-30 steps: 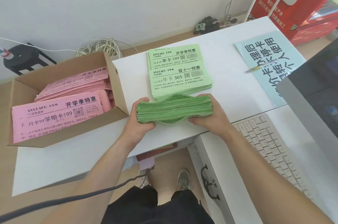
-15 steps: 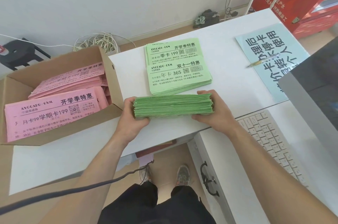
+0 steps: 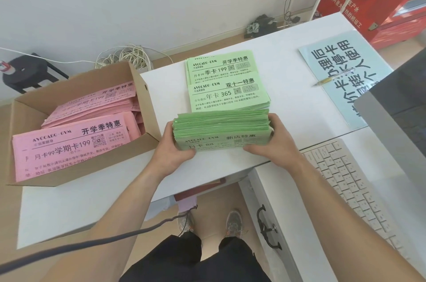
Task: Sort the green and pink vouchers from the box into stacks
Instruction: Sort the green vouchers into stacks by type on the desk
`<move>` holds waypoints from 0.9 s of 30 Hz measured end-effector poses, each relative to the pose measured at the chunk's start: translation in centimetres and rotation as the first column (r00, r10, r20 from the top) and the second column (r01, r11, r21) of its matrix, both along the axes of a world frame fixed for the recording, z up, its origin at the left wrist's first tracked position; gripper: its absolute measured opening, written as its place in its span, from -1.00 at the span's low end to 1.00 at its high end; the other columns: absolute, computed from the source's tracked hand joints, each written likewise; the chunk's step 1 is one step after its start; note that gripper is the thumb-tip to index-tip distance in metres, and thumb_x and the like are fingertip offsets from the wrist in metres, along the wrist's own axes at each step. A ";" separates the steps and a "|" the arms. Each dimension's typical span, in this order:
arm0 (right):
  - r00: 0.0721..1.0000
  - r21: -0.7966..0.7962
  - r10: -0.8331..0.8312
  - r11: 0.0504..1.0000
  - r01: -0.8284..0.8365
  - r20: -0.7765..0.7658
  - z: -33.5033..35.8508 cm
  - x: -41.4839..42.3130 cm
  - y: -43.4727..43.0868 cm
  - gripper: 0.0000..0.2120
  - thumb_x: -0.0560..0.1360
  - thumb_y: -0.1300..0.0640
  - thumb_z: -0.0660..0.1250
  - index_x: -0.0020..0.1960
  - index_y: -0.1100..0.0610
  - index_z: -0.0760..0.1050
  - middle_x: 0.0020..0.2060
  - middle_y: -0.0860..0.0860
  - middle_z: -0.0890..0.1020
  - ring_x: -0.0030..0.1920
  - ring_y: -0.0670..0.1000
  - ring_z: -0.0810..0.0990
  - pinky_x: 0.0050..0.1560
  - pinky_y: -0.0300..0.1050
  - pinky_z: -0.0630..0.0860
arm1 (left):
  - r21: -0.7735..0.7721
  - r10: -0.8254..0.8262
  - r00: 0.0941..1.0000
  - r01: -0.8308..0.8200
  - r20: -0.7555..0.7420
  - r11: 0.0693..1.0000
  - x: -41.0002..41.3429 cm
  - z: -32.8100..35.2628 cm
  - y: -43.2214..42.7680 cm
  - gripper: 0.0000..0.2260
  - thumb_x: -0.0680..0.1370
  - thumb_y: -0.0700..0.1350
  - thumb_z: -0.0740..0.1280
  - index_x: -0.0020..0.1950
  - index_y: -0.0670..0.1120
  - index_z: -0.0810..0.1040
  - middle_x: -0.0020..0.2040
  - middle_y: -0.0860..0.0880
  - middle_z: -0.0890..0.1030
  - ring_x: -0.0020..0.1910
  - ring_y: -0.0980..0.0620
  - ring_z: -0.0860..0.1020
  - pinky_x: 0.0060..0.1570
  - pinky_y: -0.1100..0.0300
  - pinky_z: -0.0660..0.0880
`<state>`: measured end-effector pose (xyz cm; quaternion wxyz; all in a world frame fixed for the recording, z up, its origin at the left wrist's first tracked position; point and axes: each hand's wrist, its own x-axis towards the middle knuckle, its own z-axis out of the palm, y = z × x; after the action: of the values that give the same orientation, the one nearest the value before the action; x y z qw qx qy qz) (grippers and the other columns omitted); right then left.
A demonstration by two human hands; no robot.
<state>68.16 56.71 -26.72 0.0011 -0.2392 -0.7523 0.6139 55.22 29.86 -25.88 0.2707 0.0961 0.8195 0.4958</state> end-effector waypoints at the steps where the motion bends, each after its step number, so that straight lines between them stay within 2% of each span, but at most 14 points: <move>1: 1.000 -0.024 -0.019 1.000 0.019 -0.013 0.0 0.0 -0.1 -0.29 0.28 0.22 0.68 0.29 -0.07 0.40 0.08 -0.29 0.63 0.10 -0.22 0.64 0.10 -0.16 0.60 | -0.003 -0.005 1.000 0.005 0.010 1.000 0.1 0.0 0.0 -0.36 0.31 -0.21 0.54 0.27 0.17 0.36 0.13 0.09 0.64 0.16 0.15 0.59 0.19 0.22 0.49; 4: 0.996 -0.030 -0.082 0.996 0.081 -0.037 0.0 -0.3 -0.5 -0.30 0.25 0.19 0.70 0.25 -0.07 0.42 0.12 -0.17 0.64 0.14 -0.16 0.64 0.10 -0.19 0.59 | 0.003 0.004 1.000 -0.004 0.015 1.000 0.3 -0.2 0.2 -0.37 0.38 -0.31 0.57 0.23 0.16 0.35 0.13 0.04 0.65 0.13 0.17 0.61 0.10 0.31 0.52; 6: 0.995 0.000 -0.093 0.996 0.093 -0.036 0.0 -0.3 -0.6 -0.38 0.28 0.23 0.68 0.19 -0.03 0.43 0.05 -0.14 0.65 0.06 -0.23 0.63 0.01 -0.32 0.54 | 0.003 0.011 1.000 -0.011 -0.013 1.000 0.4 -0.2 0.4 -0.41 0.40 -0.35 0.54 0.21 0.13 0.37 0.10 0.02 0.63 0.03 0.30 0.59 -0.03 0.44 0.48; 8: 0.997 0.027 -0.074 0.997 0.075 -0.030 -0.4 -0.1 -0.6 -0.41 0.31 0.26 0.66 0.19 0.02 0.42 0.03 -0.15 0.64 -0.01 -0.30 0.60 -0.06 -0.44 0.47 | 0.019 0.014 1.000 -0.014 -0.015 1.000 0.5 -0.4 0.5 -0.42 0.40 -0.37 0.53 0.20 0.11 0.37 0.08 0.04 0.62 -0.03 0.36 0.57 -0.08 0.48 0.46; 10: 0.999 0.034 -0.046 0.998 0.046 -0.010 -0.7 -0.1 -0.6 -0.39 0.33 0.26 0.64 0.24 0.01 0.42 0.04 -0.19 0.65 0.00 -0.34 0.59 -0.07 -0.51 0.44 | 0.043 0.005 1.000 -0.004 -0.007 0.999 0.6 -0.6 0.6 -0.40 0.37 -0.34 0.56 0.23 0.09 0.39 0.05 0.08 0.62 0.00 0.32 0.57 -0.03 0.44 0.48; 13: 0.998 0.024 -0.052 0.998 0.051 0.020 -1.3 -0.4 -1.2 -0.38 0.36 0.26 0.62 0.26 -0.11 0.42 -0.01 -0.31 0.67 0.02 -0.38 0.60 -0.06 -0.53 0.45 | 0.077 0.013 1.000 -0.014 0.014 0.997 0.7 -0.8 0.7 -0.45 0.30 -0.23 0.51 0.21 0.07 0.45 0.00 0.13 0.66 0.03 0.19 0.60 0.05 0.29 0.53; 17: 0.993 0.029 -0.116 0.993 0.115 0.031 -1.3 -0.8 -2.0 -0.38 0.37 0.27 0.61 0.21 -0.20 0.41 0.00 -0.27 0.66 0.00 -0.42 0.59 -0.06 -0.50 0.48 | 0.046 -0.013 1.000 0.012 0.019 0.999 1.0 -0.9 0.3 -0.50 0.33 -0.16 0.55 0.19 0.10 0.46 0.03 0.13 0.68 0.07 0.12 0.63 0.13 0.15 0.55; 20: 0.992 0.039 -0.116 0.993 0.114 0.054 -0.7 -0.7 -2.2 -0.36 0.35 0.24 0.63 0.27 -0.16 0.44 0.07 -0.23 0.68 0.09 -0.29 0.62 0.10 -0.28 0.52 | -0.012 -0.072 0.997 0.072 0.012 0.997 1.0 -0.4 -0.1 -0.53 0.42 -0.17 0.58 0.19 0.12 0.45 0.02 0.21 0.67 0.06 0.20 0.61 0.13 0.13 0.53; 22: 0.991 0.065 -0.112 0.992 0.107 0.074 0.3 -0.9 -2.3 -0.33 0.33 0.22 0.65 0.32 -0.10 0.44 0.09 -0.23 0.67 0.11 -0.27 0.61 0.12 -0.21 0.52 | -0.029 -0.091 0.996 0.091 0.010 0.995 1.0 0.2 -0.4 -0.54 0.44 -0.15 0.57 0.20 0.15 0.45 0.03 0.24 0.67 0.07 0.24 0.61 0.16 0.12 0.54; 25: 0.988 0.115 -0.121 0.987 0.109 0.101 2.9 -1.2 -2.0 -0.33 0.29 0.20 0.67 0.30 -0.08 0.46 0.04 -0.26 0.66 -0.01 -0.41 0.59 -0.01 -0.39 0.48 | -0.029 -0.126 0.992 0.126 0.010 0.992 0.7 2.0 -0.2 -0.51 0.43 -0.09 0.58 0.23 0.20 0.45 0.05 0.24 0.68 0.08 0.25 0.62 0.18 0.14 0.55; 27: 0.985 0.154 -0.136 0.981 0.119 0.106 4.9 -1.7 -1.3 -0.35 0.28 0.20 0.68 0.25 -0.09 0.48 0.01 -0.27 0.66 -0.07 -0.43 0.58 -0.08 -0.47 0.46 | -0.039 -0.155 0.988 0.154 -0.020 0.987 0.1 3.6 0.3 -0.47 0.41 -0.01 0.59 0.28 0.19 0.43 0.08 0.24 0.67 0.09 0.22 0.62 0.16 0.16 0.53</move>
<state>66.51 55.39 -21.77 0.0146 -0.3215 -0.7773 0.5406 55.34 30.15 -22.24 0.3006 0.1600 0.8219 0.4567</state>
